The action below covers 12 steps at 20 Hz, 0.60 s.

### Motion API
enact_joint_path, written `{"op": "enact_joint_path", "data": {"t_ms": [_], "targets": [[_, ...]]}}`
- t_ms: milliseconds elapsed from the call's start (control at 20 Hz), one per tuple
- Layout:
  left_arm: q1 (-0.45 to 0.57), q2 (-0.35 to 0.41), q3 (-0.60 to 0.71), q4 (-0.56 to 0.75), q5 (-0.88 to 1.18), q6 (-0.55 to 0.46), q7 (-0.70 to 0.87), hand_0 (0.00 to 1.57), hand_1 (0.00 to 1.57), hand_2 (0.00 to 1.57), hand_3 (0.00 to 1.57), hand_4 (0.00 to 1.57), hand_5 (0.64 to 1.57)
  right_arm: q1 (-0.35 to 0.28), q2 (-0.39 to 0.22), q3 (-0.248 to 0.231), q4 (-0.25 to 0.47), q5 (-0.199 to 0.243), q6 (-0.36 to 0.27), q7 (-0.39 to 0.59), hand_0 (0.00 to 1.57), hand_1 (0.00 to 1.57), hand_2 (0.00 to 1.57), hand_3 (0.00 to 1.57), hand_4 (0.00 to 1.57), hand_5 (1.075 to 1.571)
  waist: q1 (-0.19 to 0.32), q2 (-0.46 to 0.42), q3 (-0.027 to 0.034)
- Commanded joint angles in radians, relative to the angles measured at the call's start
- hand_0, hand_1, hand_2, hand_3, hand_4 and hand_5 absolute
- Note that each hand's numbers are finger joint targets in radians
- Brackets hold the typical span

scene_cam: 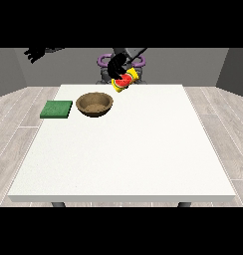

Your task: Pick the cup and pour the ball into the bowl, then pick the bowl and place it on the pad

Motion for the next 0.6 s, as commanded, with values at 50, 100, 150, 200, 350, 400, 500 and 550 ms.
{"op": "enact_joint_path", "data": {"t_ms": [50,100,150,200,350,400,500,550], "targets": [[-0.006,0.008,0.023,-0.027,-0.063,-0.058,-0.045,1.52,1.52,1.57,1.57,1.26,1.504,0.027,-0.003,-0.005,-0.006,-0.009,0.017,-0.014,0.0,0.0,0.0,0.3,0.47,1.57,0.0,-0.001,-0.0006],[0.019,0.008,0.006,-0.033,-0.097,-0.026,-0.027,1.52,1.52,1.57,1.57,1.27,1.498,0.01,0.004,0.003,-0.013,0.002,-0.01,-0.01,0.0,0.0,0.0,0.29,0.49,1.57,0.012,0.015,-0.0007],[0.009,0.033,0.035,-0.011,-0.085,-0.031,-0.046,1.51,1.51,1.57,1.57,1.29,1.489,-0.02,0.036,0.029,-0.054,-0.011,-0.055,0.068,0.0,0.0,0.0,0.3,0.5,1.569,-0.006,0.0,-0.001],[-0.034,-0.016,0.033,-0.065,-0.095,-0.086,-0.064,1.51,1.51,1.57,1.57,1.28,1.492,-0.015,-0.043,-0.037,0.044,-0.018,0.013,-0.017,0.0,0.0,0.0,0.24,0.51,1.569,0.042,0.036,-0.0003],[0.092,0.015,0.068,-0.078,-0.074,0.031,-0.027,1.53,1.53,1.57,1.57,1.28,1.496,-0.025,-0.007,0.005,-0.027,-0.016,-0.032,0.06,0.0,0.0,0.0,0.28,0.52,1.569,0.045,0.009,-0.001],[0.112,0.074,0.142,-0.101,0.013,0.121,-0.041,1.53,1.53,1.57,1.57,1.25,1.515,0.032,-0.004,0.008,-0.033,0.004,-0.015,0.021,0.0,0.0,0.0,0.28,0.52,1.569,0.048,0.009,-0.0018],[0.13,0.021,0.256,-0.178,0.155,0.16,-0.057,1.42,1.42,1.57,1.57,1.14,1.501,0.06,0.021,0.002,-0.016,0.015,-0.041,-0.002,0.0,0.0,0.0,0.28,0.52,1.569,0.096,-0.019,-0.0031],[0.143,0.058,0.304,-0.19,0.194,0.212,-0.063,1.33,1.33,1.57,1.57,1.02,1.544,0.052,0.027,-0.002,-0.024,0.012,-0.061,0.007,0.0,0.0,0.0,0.28,0.52,1.569,0.109,-0.007,-0.0042]]}}
